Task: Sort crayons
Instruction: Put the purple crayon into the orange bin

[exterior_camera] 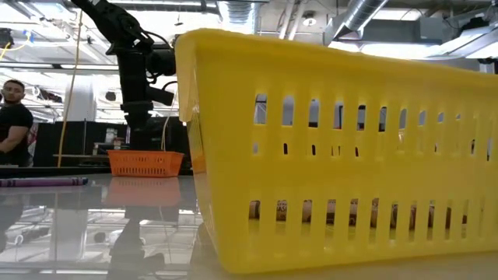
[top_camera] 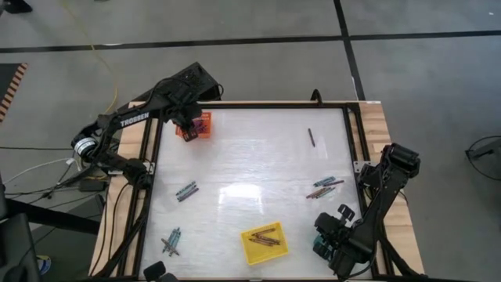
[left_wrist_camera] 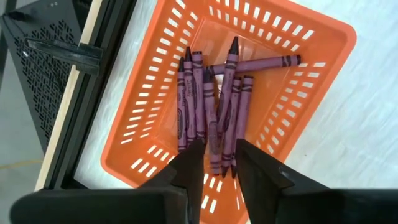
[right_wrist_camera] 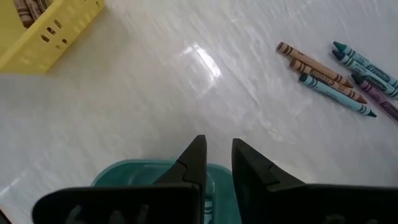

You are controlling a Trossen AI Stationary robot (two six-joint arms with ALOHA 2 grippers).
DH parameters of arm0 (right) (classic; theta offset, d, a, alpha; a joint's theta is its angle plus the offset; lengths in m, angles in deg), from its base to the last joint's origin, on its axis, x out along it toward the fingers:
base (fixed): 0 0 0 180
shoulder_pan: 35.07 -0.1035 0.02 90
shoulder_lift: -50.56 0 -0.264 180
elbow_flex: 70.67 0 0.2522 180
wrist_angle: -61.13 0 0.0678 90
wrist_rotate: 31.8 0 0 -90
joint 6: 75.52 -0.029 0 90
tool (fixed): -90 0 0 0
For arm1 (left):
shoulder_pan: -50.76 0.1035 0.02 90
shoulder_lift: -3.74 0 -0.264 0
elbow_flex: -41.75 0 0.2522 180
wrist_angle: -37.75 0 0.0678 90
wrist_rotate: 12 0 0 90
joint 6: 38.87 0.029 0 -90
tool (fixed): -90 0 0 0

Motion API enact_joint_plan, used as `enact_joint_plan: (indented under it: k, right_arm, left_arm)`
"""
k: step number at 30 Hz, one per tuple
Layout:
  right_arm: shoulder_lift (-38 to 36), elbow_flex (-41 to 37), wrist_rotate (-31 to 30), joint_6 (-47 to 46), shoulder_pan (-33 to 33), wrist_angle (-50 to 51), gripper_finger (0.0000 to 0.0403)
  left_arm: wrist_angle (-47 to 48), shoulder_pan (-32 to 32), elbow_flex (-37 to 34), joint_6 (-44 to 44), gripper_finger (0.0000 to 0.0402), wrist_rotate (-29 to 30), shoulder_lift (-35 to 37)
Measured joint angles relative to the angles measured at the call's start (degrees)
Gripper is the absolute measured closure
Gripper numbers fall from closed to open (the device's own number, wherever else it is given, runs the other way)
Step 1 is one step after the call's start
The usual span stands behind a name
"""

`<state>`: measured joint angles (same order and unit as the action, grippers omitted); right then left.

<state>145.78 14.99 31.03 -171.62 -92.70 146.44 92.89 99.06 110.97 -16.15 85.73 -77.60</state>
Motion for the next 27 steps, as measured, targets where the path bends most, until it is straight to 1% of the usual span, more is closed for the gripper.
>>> enact_joint_plan:
  k: [6, 11, 15, 20, 24, 27]
  right_arm:
    - [0.00, 0.00, 0.05, -0.02, 0.00, 0.21, 0.0334]
    - [0.02, 0.01, 0.02, 0.00, 0.34, 1.55, 0.0334]
    - [0.02, 0.02, -0.06, 0.06, 1.04, 2.47, 0.0334]
    - [0.00, 0.02, -0.20, 0.12, 1.95, 3.99, 0.0334]
    - [0.00, 0.04, -1.82, 0.13, 2.81, 5.79, 0.0334]
    - [0.00, 0.02, -2.94, 0.22, 4.03, 7.22, 0.0334]
  left_arm:
    - [-1.12, -0.76, -0.02, -0.02, 0.0317, 0.06, 0.21]
    - [-2.51, -3.14, -0.07, -0.27, 0.0317, 0.11, 3.06]
    - [-2.73, -5.47, -0.07, -0.87, 0.0317, 0.24, 7.41]
    - [-0.95, -9.37, -0.07, -2.17, 0.0317, 0.58, 14.74]
    - [0.77, -13.79, -0.07, -3.98, 0.0317, 0.15, 20.17]
    - [1.89, -18.30, -0.10, -5.72, 0.0317, 0.17, 22.93]
